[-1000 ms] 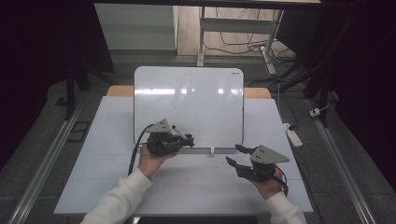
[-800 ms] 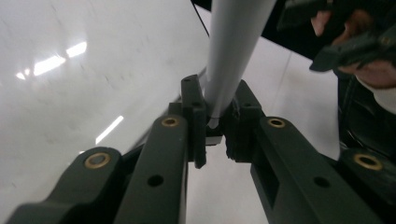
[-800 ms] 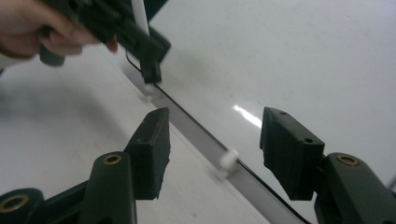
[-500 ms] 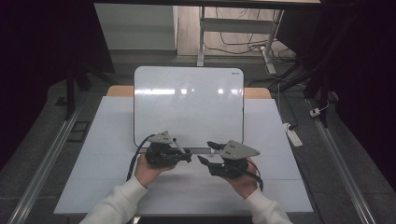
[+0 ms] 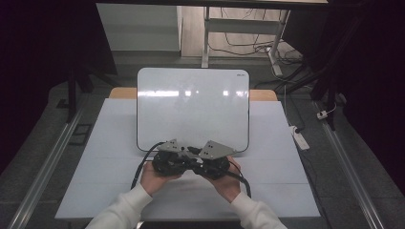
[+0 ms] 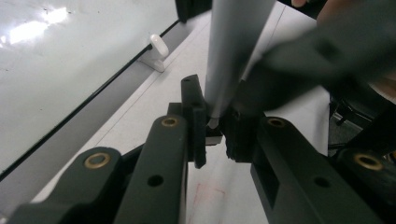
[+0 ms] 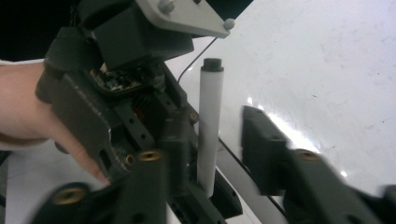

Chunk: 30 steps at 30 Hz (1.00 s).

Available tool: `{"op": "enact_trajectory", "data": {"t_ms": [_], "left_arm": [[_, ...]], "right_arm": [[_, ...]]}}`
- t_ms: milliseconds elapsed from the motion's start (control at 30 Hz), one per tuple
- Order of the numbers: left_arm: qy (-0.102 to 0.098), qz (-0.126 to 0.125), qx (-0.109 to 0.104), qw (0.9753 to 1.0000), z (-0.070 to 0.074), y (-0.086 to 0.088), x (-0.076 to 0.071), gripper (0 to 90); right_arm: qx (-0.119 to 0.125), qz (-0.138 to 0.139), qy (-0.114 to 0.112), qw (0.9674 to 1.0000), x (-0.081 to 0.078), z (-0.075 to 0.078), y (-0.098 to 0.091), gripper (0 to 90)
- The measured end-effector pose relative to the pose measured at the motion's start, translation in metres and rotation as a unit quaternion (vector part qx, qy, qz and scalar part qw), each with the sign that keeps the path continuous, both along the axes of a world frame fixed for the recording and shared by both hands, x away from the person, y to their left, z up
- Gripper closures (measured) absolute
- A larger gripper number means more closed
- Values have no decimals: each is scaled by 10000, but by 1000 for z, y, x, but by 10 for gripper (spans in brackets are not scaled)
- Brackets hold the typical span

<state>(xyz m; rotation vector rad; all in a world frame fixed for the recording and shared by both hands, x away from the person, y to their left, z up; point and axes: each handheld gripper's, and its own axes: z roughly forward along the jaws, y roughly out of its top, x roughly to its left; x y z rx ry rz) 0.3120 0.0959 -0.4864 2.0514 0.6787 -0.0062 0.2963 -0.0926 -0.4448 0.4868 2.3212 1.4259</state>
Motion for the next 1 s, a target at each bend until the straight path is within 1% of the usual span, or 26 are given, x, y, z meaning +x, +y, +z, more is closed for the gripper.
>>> {"op": "enact_trajectory", "data": {"t_ms": [33,67,133,167,200,233,300,367,400,433,500,567,633,667,700,767,833,900,967,1000], "left_arm": [[1,7,0,10000,0,0,0,787],[0,16,-10,10000,-1,0,0,787],[-8,27,-11,10000,-1,-1,0,786],[-15,35,-22,10000,-1,-1,0,786],[-38,54,-39,10000,0,-1,0,785],[-81,78,-54,9999,0,-1,-1,782],[-202,103,-90,9997,1,0,-3,758],[-325,203,-49,9993,2,1,-5,610],[-388,253,-63,9989,3,3,-8,541],[-459,336,-74,9984,4,5,-11,488],[-663,518,6,9965,7,15,-20,392],[-855,721,141,9936,8,28,-31,332],[-989,923,279,9904,6,44,-42,314],[-1017,1021,361,9889,5,53,-48,308],[-1039,1125,433,9873,3,62,-53,306],[-1043,1325,516,9843,-1,79,-63,307],[-958,1493,527,9827,-5,95,-69,309],[-887,1647,536,9809,-9,107,-73,310],[-840,1740,545,9796,-12,114,-75,312],[-833,1764,569,9791,-13,116,-75,312]], "right_arm": [[1,23,-14,10000,0,0,0,779],[-3,56,-15,10000,0,0,0,793],[-5,74,26,10000,-1,0,1,804],[-25,73,-23,10000,-2,0,1,806],[-32,60,-26,10000,-3,0,1,807],[-34,51,-50,10000,-3,1,1,807],[38,47,-90,9999,-4,2,-1,808],[93,-17,-169,9998,-4,5,-4,808],[112,-56,-200,9997,-4,8,-7,808],[124,-117,-213,9996,-3,11,-12,808],[164,-331,-212,9991,1,17,-24,808],[242,-633,-119,9976,7,22,-40,808],[262,-973,-37,9949,17,26,-56,808],[263,-1155,15,9930,22,27,-64,808],[255,-1335,98,9907,28,27,-71,808],[141,-1672,214,9856,39,29,-83,808],[77,-1926,389,9805,52,28,-91,808],[-23,-2138,513,9755,64,27,-97,808],[-38,-2271,631,9718,74,25,-98,808],[-88,-2327,645,9704,78,25,-98,808]]}}
